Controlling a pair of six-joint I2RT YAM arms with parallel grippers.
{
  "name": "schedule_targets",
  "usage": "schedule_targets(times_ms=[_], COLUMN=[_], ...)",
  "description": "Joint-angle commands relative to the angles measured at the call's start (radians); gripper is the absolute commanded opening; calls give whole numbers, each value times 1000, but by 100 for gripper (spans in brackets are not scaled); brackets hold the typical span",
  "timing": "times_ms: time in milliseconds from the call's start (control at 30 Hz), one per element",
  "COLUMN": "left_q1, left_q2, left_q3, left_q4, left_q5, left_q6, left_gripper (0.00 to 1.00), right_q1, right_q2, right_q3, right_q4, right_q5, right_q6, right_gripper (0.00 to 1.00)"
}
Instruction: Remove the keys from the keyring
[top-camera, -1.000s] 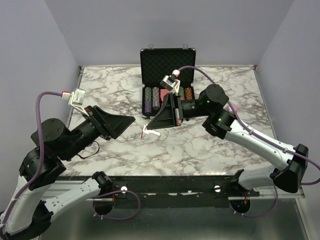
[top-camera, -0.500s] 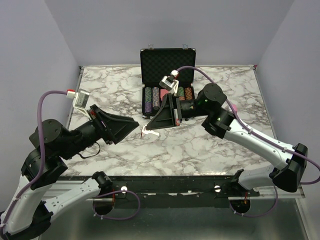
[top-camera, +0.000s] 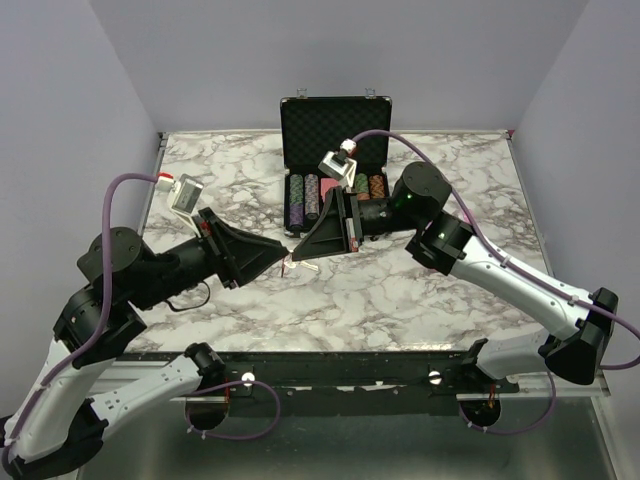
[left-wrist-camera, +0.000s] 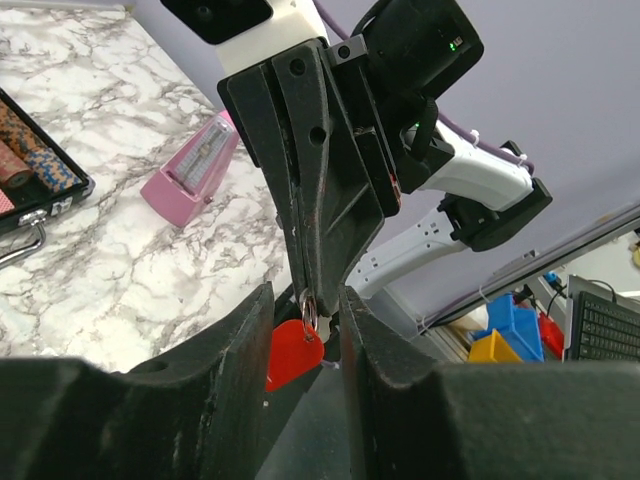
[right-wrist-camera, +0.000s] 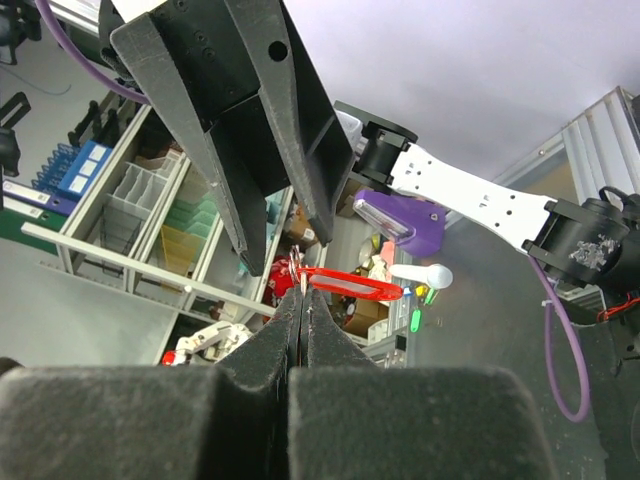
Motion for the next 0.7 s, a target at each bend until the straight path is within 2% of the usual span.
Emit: schedule_targets(times_ms=[0, 333, 667], left_q1=[2, 0, 2], left_q2=[8, 22, 37], left_q3=[-1, -2, -2], left_q4=[11, 8, -15], left_q5=[37, 43, 60], left_q6=[16, 17, 29], left_gripper=[37, 27, 26], right_q1=[4, 4, 6], right_q2=[-1, -6, -7], right_q3=[42, 45, 59], right_q4=[-55, -80, -91], right_q5=[1, 1, -1], right_q6=[-43, -59, -69], right_gripper=[1, 1, 1])
